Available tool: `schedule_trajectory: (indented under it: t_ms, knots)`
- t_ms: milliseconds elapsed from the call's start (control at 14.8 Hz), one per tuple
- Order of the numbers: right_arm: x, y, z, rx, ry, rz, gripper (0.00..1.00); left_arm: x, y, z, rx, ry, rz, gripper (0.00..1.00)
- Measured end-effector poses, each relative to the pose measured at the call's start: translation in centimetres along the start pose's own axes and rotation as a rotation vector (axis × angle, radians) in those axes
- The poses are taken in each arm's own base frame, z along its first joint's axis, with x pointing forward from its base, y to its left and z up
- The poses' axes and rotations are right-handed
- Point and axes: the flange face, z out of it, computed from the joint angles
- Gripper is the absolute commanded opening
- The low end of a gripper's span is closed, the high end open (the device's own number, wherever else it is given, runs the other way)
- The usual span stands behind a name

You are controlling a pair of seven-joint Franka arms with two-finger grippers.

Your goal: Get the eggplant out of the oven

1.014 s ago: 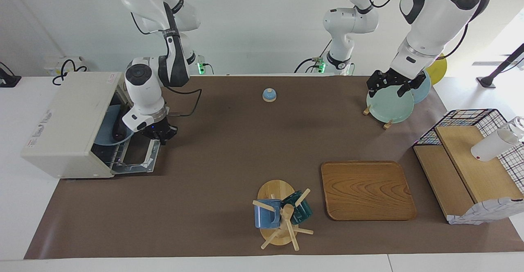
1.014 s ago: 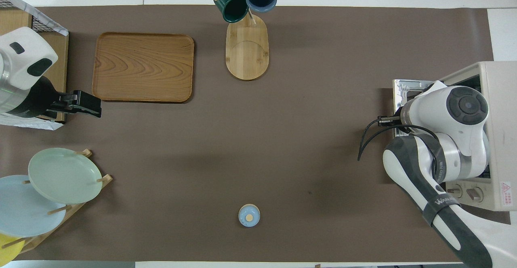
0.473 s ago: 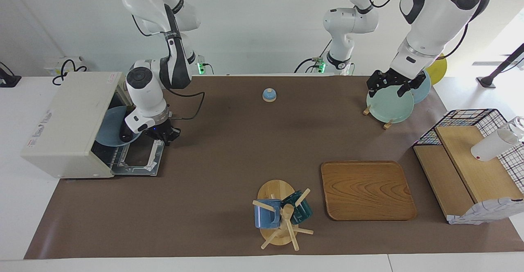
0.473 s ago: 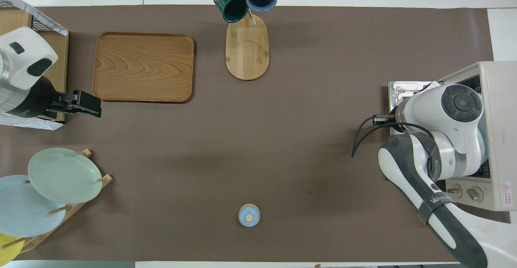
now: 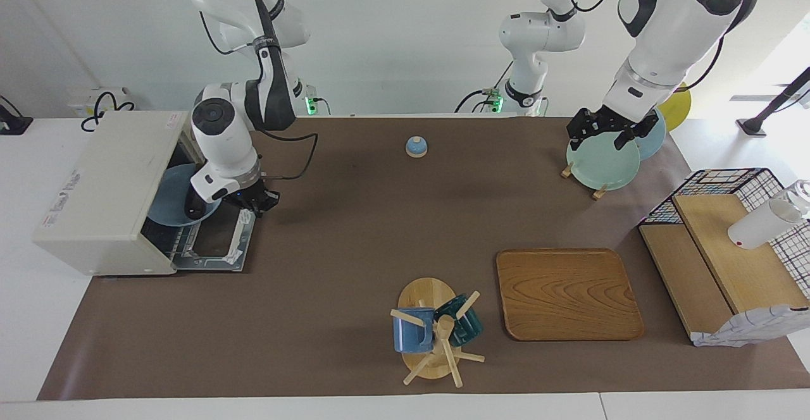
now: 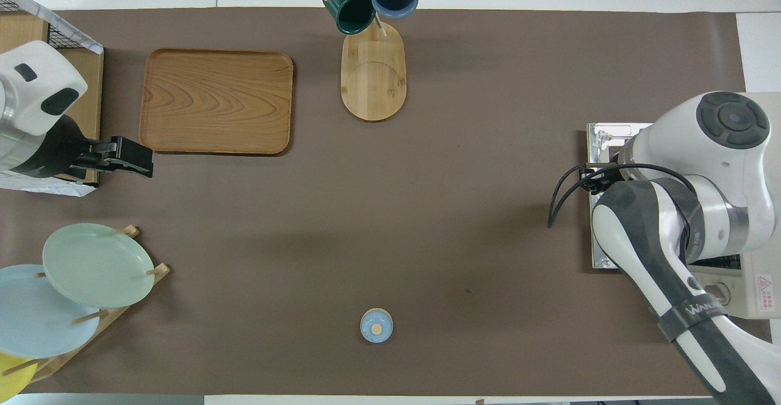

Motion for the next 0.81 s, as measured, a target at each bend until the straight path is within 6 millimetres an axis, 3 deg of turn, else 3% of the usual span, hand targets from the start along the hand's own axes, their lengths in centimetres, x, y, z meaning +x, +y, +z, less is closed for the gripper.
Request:
schedule_trajectory:
  t_ms: [338,812]
  knots:
    - [0.0,4.5,0.3,-0.042,-0.022,0.044,0.38,0.0,0.0,0.0,0.0,0.0,0.0,1.0]
    - [-0.6,5.8,1.9,-0.04,-0.043,0.041,0.34,0.0,0.0,0.0,0.0,0.0,0.0,1.0]
